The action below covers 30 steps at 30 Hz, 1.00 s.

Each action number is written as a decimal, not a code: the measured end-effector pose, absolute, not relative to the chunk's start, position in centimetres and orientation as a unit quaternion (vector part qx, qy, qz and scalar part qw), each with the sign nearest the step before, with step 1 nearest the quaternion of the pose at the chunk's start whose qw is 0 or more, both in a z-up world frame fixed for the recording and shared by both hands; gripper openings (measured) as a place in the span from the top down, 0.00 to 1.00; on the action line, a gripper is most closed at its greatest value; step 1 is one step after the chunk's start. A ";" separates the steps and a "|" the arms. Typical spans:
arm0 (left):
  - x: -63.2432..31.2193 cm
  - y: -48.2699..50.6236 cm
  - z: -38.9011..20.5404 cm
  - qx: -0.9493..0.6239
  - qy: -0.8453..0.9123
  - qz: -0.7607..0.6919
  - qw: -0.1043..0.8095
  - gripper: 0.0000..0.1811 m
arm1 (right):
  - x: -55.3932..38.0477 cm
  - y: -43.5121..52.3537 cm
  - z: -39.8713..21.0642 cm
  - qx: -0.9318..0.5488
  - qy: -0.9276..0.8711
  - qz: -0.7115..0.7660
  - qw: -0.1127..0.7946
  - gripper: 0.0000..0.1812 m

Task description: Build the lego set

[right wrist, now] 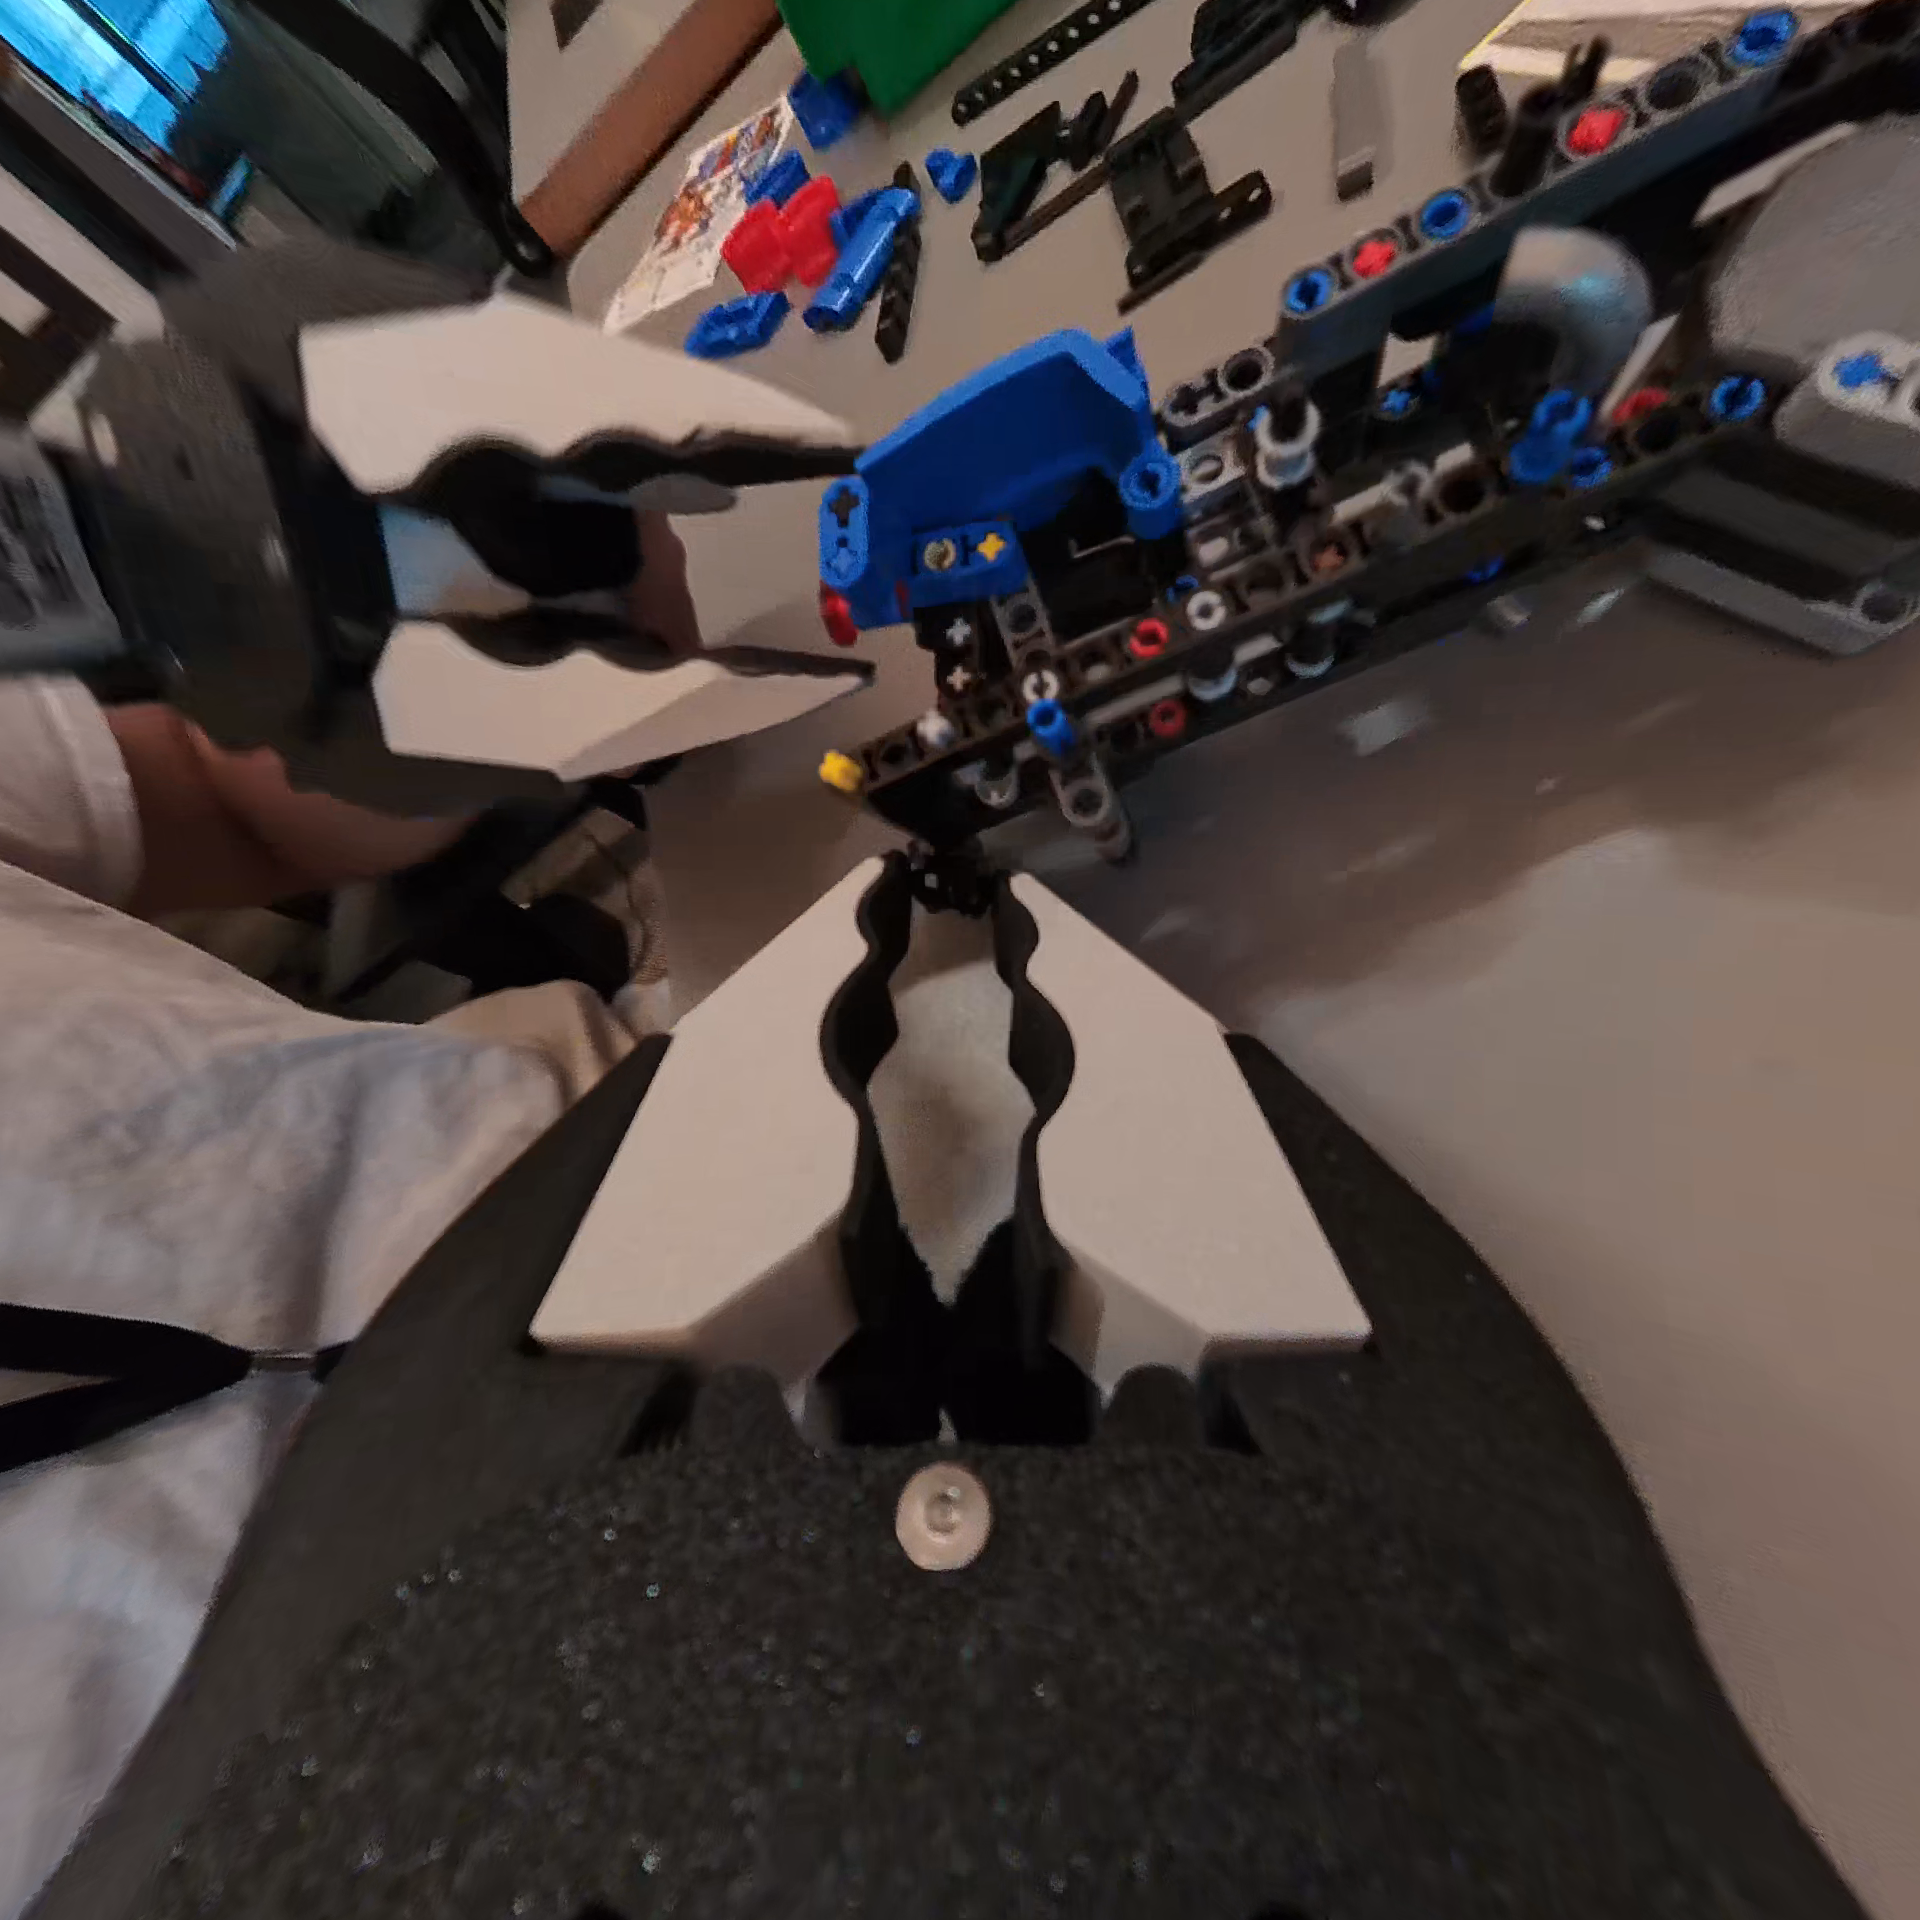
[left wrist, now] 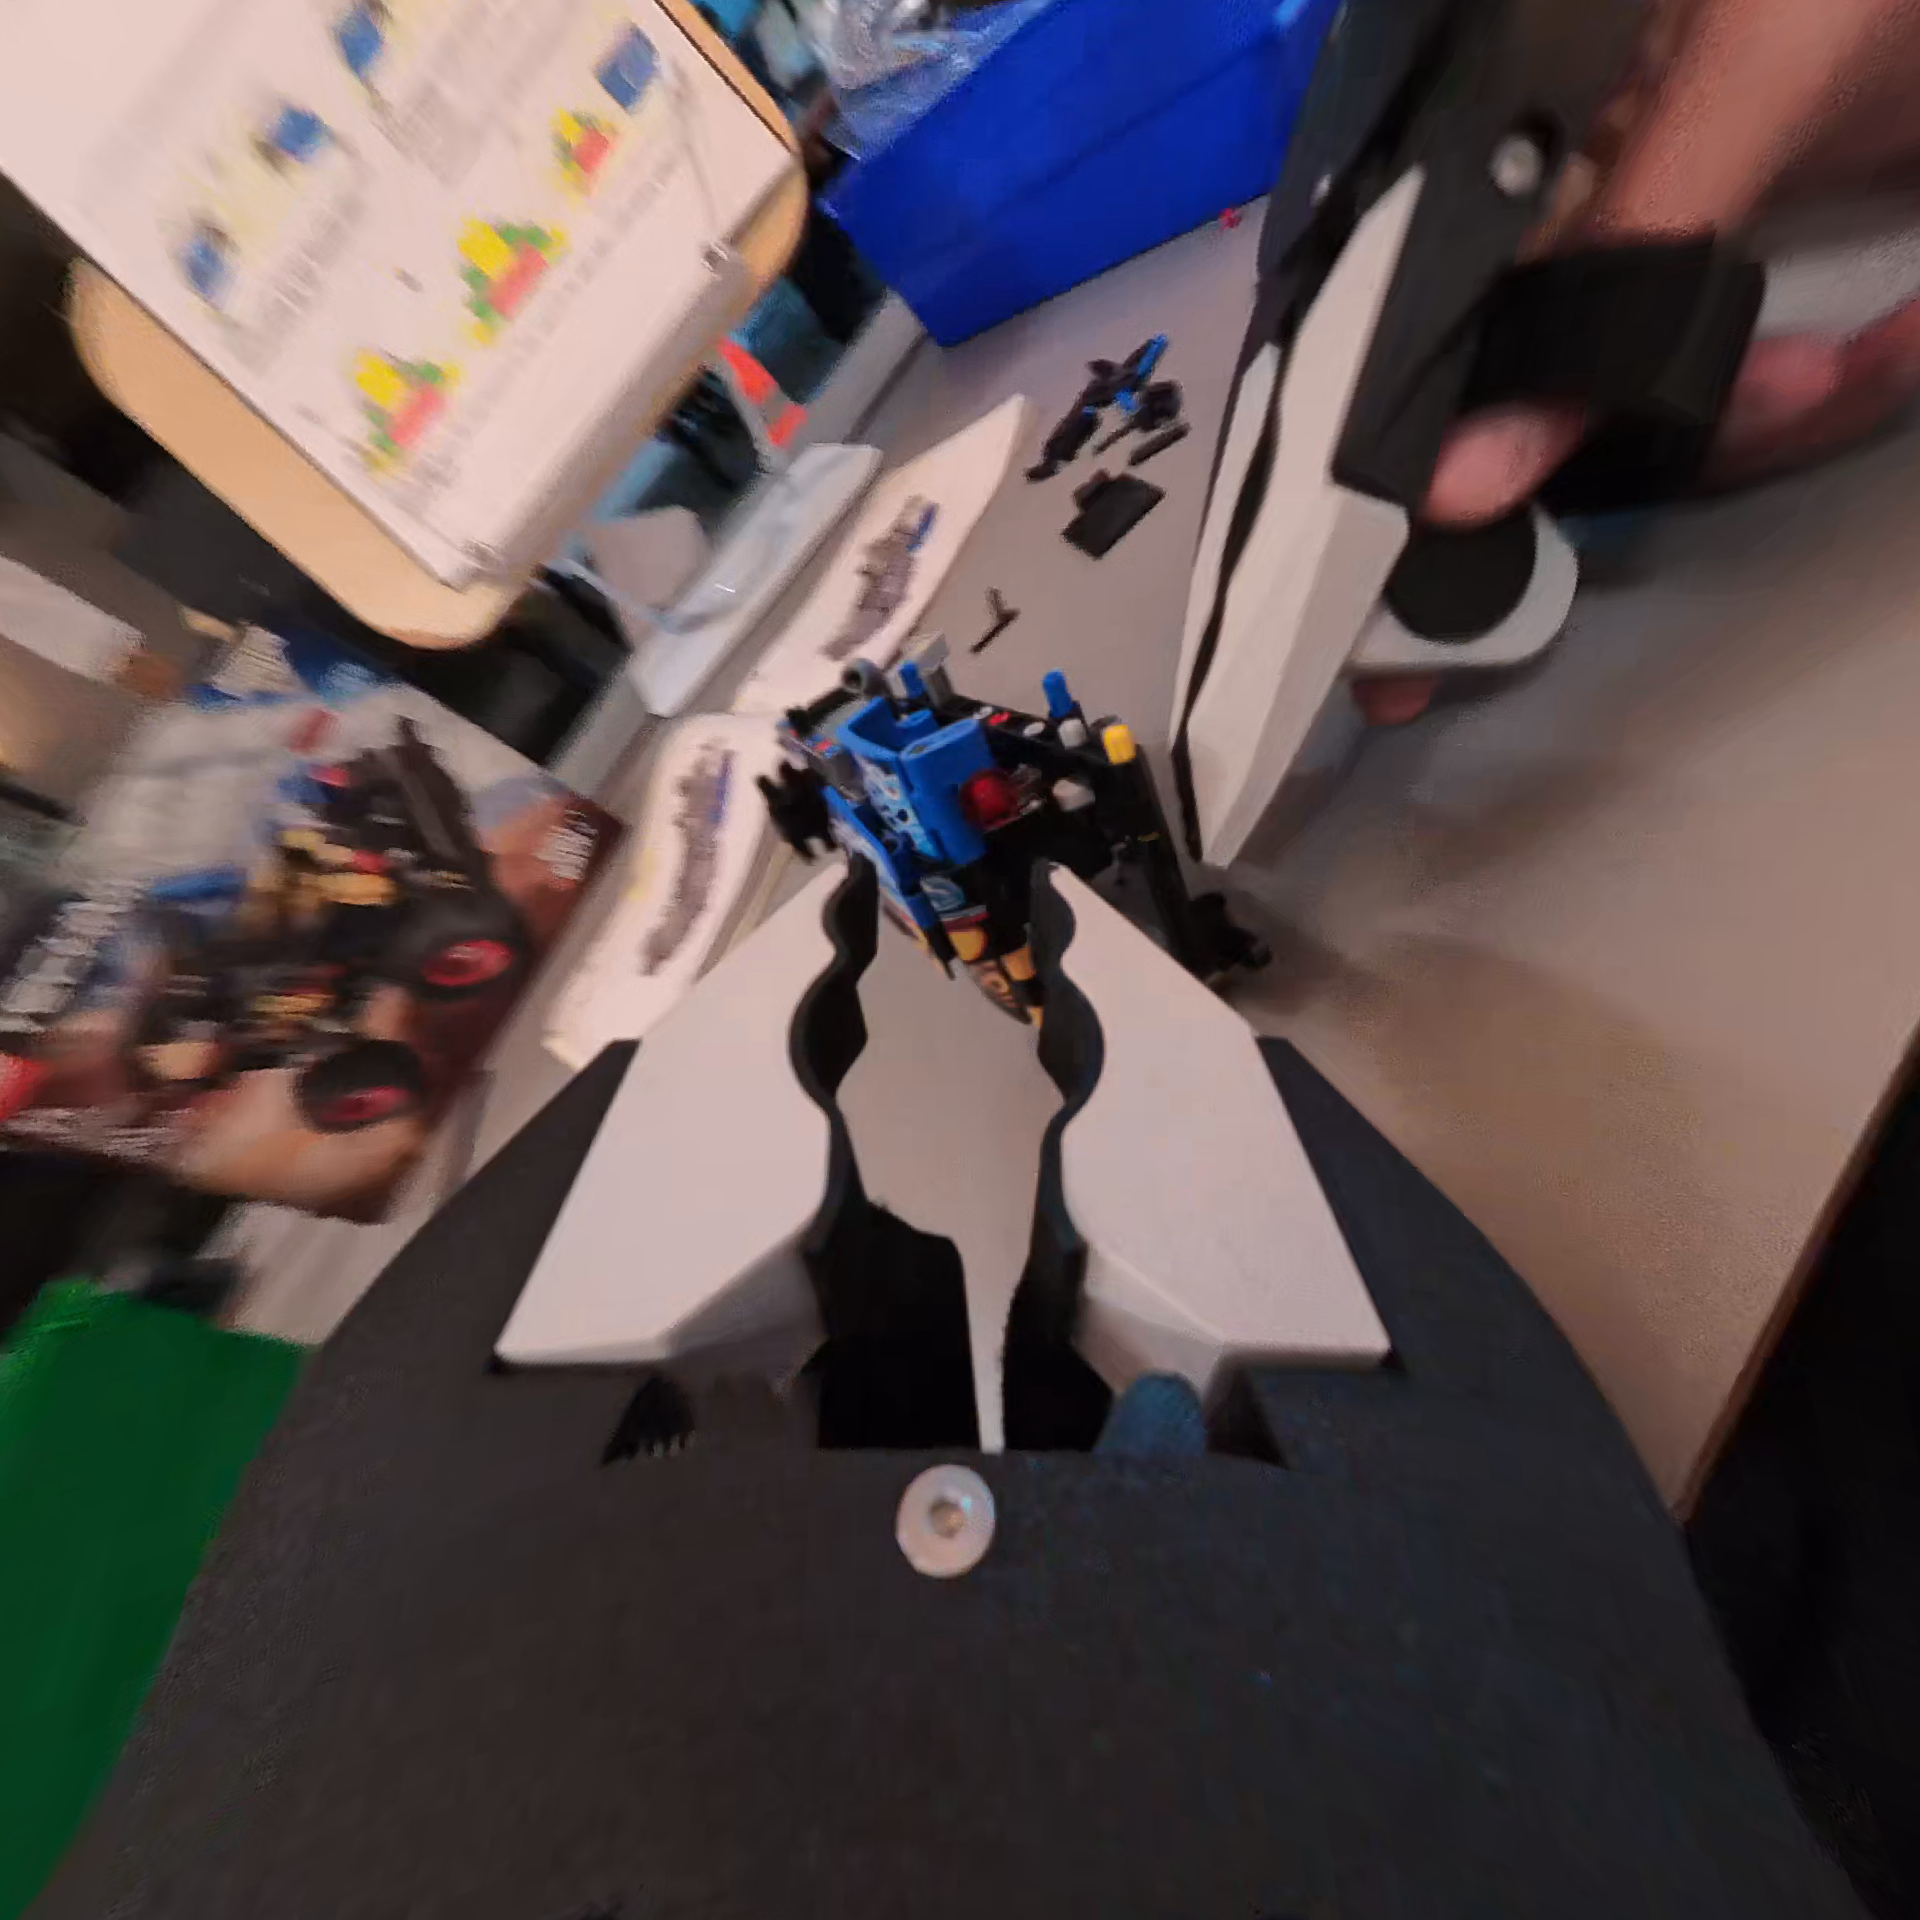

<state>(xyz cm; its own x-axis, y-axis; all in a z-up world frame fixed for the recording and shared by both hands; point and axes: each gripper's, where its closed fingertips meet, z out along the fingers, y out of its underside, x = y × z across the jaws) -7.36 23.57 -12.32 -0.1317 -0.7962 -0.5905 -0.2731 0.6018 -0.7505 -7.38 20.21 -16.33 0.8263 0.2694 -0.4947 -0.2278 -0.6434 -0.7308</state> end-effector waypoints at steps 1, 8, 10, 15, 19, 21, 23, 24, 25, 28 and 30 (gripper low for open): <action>-8.0 23.4 -12.2 -0.358 0.704 -0.223 0.571 0.87 | -7.3 20.3 -16.5 -0.857 -0.006 0.296 0.421 0.92; -10.4 21.1 -14.5 -0.504 0.655 -0.255 0.501 0.86 | -7.9 20.8 -16.8 -0.862 -0.019 0.290 0.415 0.92; -10.7 20.7 -14.5 -0.563 0.614 -0.320 0.451 0.85 | -8.3 21.0 -16.8 -0.863 -0.026 0.289 0.414 0.92; -10.0 22.6 -13.6 -0.633 0.515 -0.393 0.423 0.84 | -9.6 21.3 -16.9 -0.863 -0.046 0.295 0.408 0.92; -8.6 23.1 -14.6 -0.661 0.511 -0.394 0.384 0.85 | -9.3 20.9 -16.9 -0.862 -0.050 0.293 0.411 0.92; -8.2 23.7 -14.3 -0.661 0.505 -0.390 0.395 0.88 | -9.0 20.5 -16.7 -0.857 -0.048 0.298 0.417 0.92; -7.8 23.8 -14.4 -0.657 0.512 -0.385 0.397 0.91 | -8.8 20.2 -16.5 -0.852 -0.044 0.306 0.422 0.92; -7.6 23.8 -14.6 -0.659 0.515 -0.383 0.392 0.92 | -8.7 20.1 -16.4 -0.851 -0.044 0.308 0.423 0.92; -7.5 23.7 -14.7 -0.659 0.516 -0.384 0.389 0.94 | -8.7 20.0 -16.2 -0.848 -0.045 0.312 0.425 0.92; -7.6 23.6 -14.4 -0.642 0.545 -0.369 0.393 0.96 | -8.7 19.8 -15.6 -0.839 -0.050 0.315 0.441 0.92; -8.1 24.8 -12.7 -0.604 0.575 -0.336 0.437 0.97 | -8.3 19.9 -14.4 -0.823 -0.070 0.303 0.475 0.92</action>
<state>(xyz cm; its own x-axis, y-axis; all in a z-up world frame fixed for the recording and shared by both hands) -8.08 24.75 -12.72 0.1121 -0.9889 -0.0971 -0.4014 0.0443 -0.9148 -8.33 19.88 -14.41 0.8069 0.4027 -0.4322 -0.1727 -0.5389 -0.8245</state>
